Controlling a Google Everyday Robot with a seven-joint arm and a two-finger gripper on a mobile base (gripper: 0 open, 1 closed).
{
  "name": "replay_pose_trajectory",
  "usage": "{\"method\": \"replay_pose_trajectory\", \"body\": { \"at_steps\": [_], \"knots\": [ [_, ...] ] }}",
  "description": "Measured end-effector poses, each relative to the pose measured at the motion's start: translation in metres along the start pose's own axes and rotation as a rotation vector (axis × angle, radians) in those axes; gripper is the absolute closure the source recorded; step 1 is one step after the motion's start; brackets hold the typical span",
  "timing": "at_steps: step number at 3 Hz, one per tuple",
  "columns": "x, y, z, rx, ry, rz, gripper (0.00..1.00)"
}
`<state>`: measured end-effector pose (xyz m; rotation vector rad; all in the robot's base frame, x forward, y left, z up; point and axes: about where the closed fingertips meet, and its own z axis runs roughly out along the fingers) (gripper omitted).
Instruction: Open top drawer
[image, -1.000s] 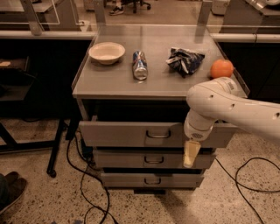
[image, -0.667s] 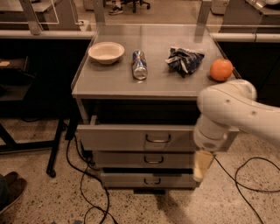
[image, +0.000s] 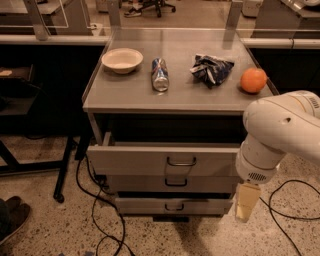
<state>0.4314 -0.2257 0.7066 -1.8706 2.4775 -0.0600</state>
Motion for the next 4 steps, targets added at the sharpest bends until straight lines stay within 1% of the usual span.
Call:
{"method": "replay_pose_trajectory", "body": {
  "at_steps": [1, 2, 3, 4],
  "knots": [
    [-0.012, -0.022, -0.008, 0.055, -0.017, 0.005, 0.00],
    [-0.031, -0.054, -0.011, 0.112, -0.023, 0.004, 0.00],
    [-0.049, -0.076, 0.001, 0.134, 0.000, -0.014, 0.00],
    [-0.064, -0.085, 0.029, 0.106, 0.030, -0.032, 0.00]
  ]
}}
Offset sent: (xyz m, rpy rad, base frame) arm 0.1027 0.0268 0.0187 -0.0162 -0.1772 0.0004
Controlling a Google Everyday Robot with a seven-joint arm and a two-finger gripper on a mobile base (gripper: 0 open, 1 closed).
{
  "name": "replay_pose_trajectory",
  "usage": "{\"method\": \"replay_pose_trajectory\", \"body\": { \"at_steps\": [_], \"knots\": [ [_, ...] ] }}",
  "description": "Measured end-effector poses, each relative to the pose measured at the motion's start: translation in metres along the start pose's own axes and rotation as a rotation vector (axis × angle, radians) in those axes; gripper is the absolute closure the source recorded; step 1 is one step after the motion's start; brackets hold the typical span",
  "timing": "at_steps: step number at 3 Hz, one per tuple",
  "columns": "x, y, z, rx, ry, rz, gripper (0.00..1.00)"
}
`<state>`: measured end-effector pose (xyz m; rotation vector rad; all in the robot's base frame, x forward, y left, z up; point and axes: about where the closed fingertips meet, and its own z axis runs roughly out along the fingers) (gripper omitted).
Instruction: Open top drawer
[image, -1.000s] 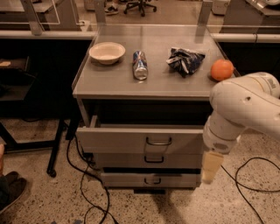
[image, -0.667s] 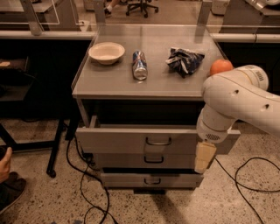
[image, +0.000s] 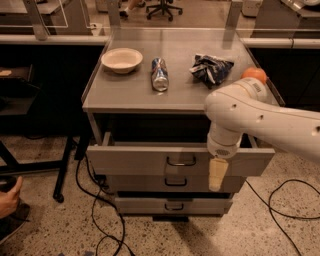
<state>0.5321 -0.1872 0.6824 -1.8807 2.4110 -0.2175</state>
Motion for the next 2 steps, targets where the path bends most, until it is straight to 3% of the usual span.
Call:
{"method": "replay_pose_trajectory", "body": {
  "at_steps": [1, 2],
  "knots": [
    [-0.012, -0.002, 0.023, -0.019, 0.028, -0.018, 0.00],
    [-0.006, 0.024, 0.050, -0.084, 0.083, -0.047, 0.00]
  ]
}}
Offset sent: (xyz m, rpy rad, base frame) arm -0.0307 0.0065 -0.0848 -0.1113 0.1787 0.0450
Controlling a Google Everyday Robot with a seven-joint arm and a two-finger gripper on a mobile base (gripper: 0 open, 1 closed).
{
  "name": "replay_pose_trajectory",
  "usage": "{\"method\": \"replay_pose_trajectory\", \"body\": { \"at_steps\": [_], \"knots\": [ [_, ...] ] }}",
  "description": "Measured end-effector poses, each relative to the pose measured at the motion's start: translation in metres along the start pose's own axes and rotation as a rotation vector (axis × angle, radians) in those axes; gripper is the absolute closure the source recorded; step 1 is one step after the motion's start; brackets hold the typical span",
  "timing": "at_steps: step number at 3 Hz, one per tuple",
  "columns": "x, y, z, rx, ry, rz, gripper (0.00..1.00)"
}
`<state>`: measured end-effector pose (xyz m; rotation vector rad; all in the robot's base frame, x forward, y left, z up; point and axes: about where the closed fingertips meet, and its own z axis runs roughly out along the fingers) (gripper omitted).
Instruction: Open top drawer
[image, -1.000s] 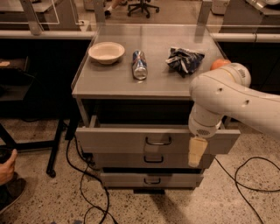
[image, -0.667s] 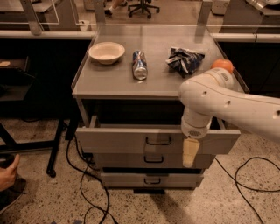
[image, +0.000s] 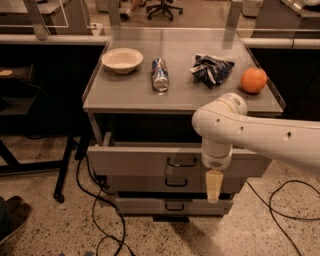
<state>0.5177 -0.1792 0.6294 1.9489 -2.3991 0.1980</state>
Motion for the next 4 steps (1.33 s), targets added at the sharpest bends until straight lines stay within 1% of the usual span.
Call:
{"method": "replay_pose_trajectory", "body": {
  "at_steps": [1, 2, 3, 4],
  "knots": [
    [0.000, 0.000, -0.003, -0.001, 0.000, 0.000, 0.00],
    [0.012, 0.028, -0.014, -0.034, -0.006, -0.006, 0.00],
    [0.042, 0.078, -0.034, -0.077, -0.019, -0.005, 0.00],
    [0.067, 0.085, -0.052, -0.043, -0.033, 0.055, 0.00]
  ]
}}
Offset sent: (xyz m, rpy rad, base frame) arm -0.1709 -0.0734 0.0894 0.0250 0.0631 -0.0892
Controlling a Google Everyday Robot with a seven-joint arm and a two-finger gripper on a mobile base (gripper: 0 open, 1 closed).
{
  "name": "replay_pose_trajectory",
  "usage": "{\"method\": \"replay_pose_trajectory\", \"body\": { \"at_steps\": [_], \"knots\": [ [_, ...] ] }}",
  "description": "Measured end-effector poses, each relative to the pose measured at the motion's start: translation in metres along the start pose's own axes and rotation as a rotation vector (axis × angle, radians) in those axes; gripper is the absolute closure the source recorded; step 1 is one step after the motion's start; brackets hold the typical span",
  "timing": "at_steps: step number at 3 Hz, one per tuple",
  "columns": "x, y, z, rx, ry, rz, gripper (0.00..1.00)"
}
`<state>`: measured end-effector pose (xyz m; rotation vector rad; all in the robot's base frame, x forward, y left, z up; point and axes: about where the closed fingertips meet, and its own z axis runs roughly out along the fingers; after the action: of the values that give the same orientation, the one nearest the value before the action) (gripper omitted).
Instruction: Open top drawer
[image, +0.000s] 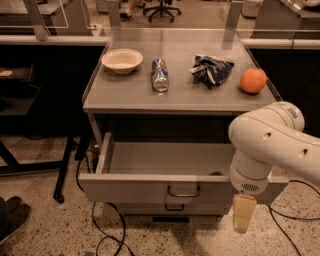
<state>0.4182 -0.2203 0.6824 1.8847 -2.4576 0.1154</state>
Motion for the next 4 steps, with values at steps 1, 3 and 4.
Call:
{"method": "replay_pose_trajectory", "body": {
  "at_steps": [1, 3, 4],
  "knots": [
    [-0.005, -0.006, 0.005, -0.001, 0.001, -0.007, 0.00],
    [-0.004, 0.018, 0.044, -0.093, 0.059, -0.012, 0.00],
    [0.003, 0.027, 0.039, -0.106, 0.063, -0.005, 0.00]
  ]
}}
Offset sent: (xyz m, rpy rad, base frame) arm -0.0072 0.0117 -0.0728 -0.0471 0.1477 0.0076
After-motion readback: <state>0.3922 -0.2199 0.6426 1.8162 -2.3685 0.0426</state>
